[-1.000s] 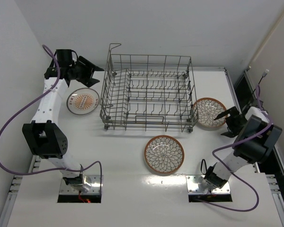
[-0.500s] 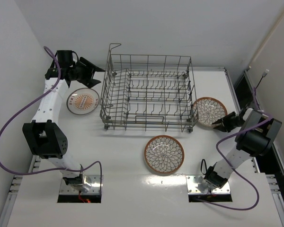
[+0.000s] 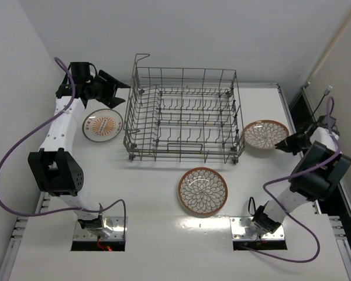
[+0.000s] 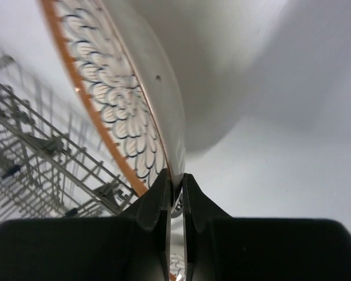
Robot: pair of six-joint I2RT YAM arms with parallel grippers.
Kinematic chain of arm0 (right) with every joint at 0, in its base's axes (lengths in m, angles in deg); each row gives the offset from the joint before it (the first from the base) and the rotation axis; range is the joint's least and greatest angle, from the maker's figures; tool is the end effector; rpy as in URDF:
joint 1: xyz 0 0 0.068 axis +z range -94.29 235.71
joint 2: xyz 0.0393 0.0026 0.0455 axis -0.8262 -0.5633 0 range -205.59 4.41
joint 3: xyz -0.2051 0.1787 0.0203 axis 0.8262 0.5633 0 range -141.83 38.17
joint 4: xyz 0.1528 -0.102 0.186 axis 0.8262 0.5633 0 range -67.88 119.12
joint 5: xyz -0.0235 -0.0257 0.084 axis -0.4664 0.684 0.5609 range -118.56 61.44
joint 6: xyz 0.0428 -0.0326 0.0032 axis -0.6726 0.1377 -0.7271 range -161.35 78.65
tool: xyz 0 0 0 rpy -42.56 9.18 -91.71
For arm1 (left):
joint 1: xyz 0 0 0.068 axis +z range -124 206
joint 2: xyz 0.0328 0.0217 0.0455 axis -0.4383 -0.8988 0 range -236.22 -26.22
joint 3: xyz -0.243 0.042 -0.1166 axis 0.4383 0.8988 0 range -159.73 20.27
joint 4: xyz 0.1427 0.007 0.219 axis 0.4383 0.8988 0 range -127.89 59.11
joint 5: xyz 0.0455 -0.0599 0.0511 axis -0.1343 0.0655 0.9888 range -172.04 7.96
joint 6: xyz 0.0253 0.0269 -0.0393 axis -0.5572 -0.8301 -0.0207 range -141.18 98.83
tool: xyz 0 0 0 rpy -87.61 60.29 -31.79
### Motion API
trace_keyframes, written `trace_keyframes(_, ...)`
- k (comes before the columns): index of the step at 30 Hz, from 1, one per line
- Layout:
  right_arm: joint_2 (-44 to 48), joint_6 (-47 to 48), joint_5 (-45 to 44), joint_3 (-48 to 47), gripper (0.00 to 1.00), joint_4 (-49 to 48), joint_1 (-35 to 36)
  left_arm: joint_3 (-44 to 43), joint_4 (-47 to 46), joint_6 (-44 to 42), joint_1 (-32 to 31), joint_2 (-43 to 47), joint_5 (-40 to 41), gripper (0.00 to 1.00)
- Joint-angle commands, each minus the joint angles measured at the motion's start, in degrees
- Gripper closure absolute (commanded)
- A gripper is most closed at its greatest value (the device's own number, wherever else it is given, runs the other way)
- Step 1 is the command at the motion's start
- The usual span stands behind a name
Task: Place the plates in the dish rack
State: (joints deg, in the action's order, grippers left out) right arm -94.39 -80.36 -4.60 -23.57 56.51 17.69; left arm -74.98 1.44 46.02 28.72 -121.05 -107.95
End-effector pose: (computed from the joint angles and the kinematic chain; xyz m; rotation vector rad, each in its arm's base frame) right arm 0.2657 -0.1894 0.1735 1.6467 2.2227 0.5905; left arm 0.3696 0.0020 0.3717 -1.1577 2.1156 -1.0774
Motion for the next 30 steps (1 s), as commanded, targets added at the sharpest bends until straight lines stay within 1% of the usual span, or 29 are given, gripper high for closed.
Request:
trace_keyframes(1, 7.3, -1.4, -3.1, -9.5, 1.00, 2.9, -0.9, -0.2, -1.5, 0.8, 0.3, -0.4, -1.8, 0.45)
trace_keyframes(2, 8.4, -1.4, -3.9, -12.7, 1.00, 4.0, -0.9, -0.2, -1.5, 0.8, 0.3, -0.4, -1.8, 0.45)
trace_keyframes(3, 9.0, -2.1, -4.9, -14.2, 1.00, 5.8, -0.9, -0.2, -1.5, 0.8, 0.3, -0.4, -1.8, 0.45)
trace_keyframes(7, 11.4, -3.9, -7.6, -20.3, 1.00, 7.9, -1.4, -0.2, -1.5, 0.8, 0.3, -0.4, -1.8, 0.45)
trace_keyframes(11, 14.5, -3.9, -8.1, -23.8, 1.00, 7.9, 1.4, -0.2, -1.5, 0.8, 0.3, -0.4, -1.8, 0.45)
trace_keyframes(16, 17.9, -1.8, -11.2, -28.7, 1.00, 11.9, 4.7, -0.2, -1.5, 0.8, 0.3, -0.4, -1.8, 0.45)
trace_keyframes(19, 20.6, -0.6, -13.2, -29.8, 1.00, 12.7, 8.2, -0.2, -1.5, 0.8, 0.3, -0.4, -1.8, 0.45)
trace_keyframes(23, 24.1, 0.8, -17.9, -30.4, 1.00, 13.9, 15.8, -0.2, -1.0, 0.8, 0.3, -0.4, -1.8, 0.45)
trace_keyframes(25, 25.3, 1.3, -21.0, -30.4, 1.00, 14.5, 18.5, -0.2, -1.0, 0.8, 0.3, -0.4, -1.8, 0.45)
trace_keyframes(26, 25.3, 1.3, -21.8, -30.4, 1.00, 14.5, 21.0, -0.2, -1.0, 0.8, 0.3, -0.4, -1.8, 0.45)
trace_keyframes(29, 25.3, 2.7, -25.9, -30.4, 1.00, 15.1, 25.5, -0.2, -1.0, 0.8, 0.3, -0.4, -1.8, 0.45)
trace_keyframes(30, 24.5, 3.5, -27.5, -30.4, 1.00, 15.1, 29.1, -0.2, -1.0, 0.8, 0.3, -0.4, -1.8, 0.45)
